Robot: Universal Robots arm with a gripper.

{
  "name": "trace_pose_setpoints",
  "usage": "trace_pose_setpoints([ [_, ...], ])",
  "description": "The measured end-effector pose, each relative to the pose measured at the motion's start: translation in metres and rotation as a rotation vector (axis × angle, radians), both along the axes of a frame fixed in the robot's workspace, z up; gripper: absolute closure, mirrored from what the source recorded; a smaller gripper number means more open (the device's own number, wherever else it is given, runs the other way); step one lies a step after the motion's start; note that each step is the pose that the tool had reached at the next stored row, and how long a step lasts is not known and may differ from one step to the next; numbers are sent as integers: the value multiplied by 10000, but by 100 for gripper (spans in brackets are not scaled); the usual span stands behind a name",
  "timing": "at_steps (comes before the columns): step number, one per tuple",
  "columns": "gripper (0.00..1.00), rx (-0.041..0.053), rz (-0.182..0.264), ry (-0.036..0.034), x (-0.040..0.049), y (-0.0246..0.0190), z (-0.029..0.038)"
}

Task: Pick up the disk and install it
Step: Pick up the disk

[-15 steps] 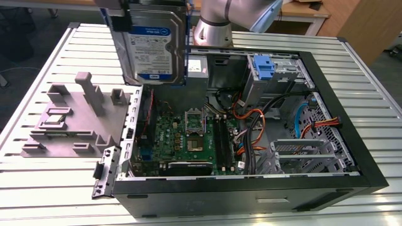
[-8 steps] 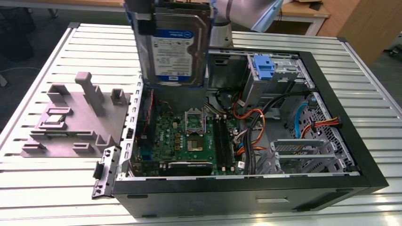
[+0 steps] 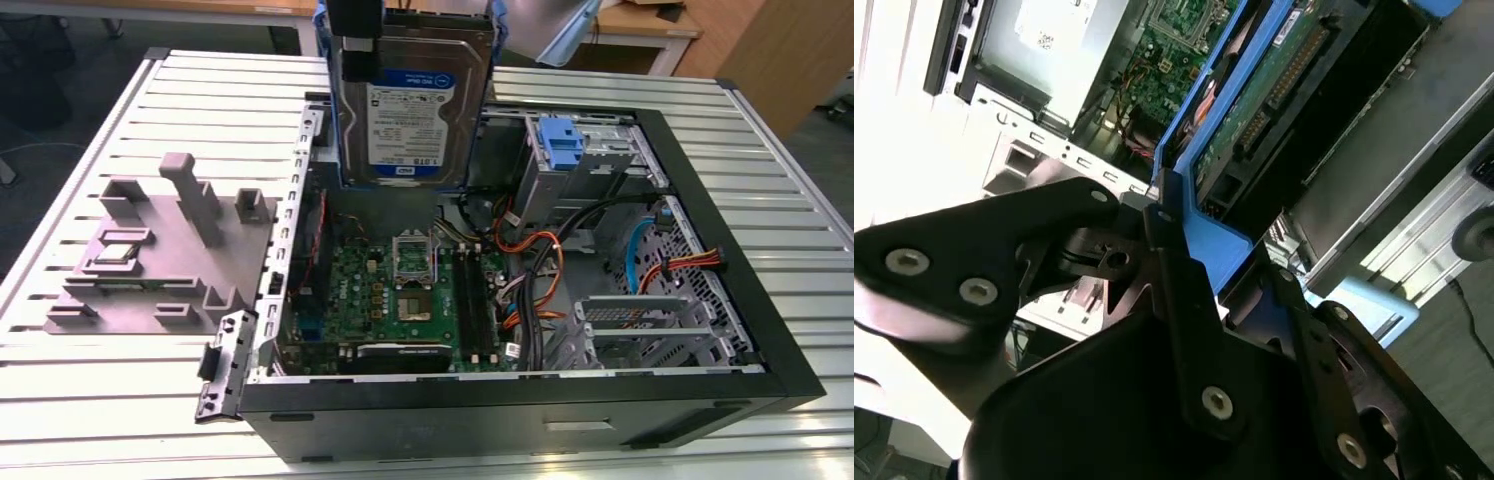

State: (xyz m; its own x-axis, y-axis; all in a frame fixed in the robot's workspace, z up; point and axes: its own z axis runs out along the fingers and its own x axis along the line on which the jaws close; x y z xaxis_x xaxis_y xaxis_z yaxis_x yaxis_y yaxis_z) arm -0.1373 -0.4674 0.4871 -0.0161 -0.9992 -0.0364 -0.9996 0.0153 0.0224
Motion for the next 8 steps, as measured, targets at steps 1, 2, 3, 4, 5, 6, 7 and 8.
trace_pose_setpoints([
  [1, 63, 0, 0, 0, 0, 0, 0],
  [2, 63, 0, 0, 0, 0, 0, 0],
  [3, 63, 0, 0, 0, 0, 0, 0],
  [4, 63, 0, 0, 0, 0, 0, -1],
  [5, 63, 1, -1, -1, 4, 1, -4],
  [6, 63, -1, 0, 0, 25, 2, -6],
  [7, 63, -1, 1, -1, 49, 2, -9],
  [8, 63, -1, 1, 0, 77, 3, -11],
])
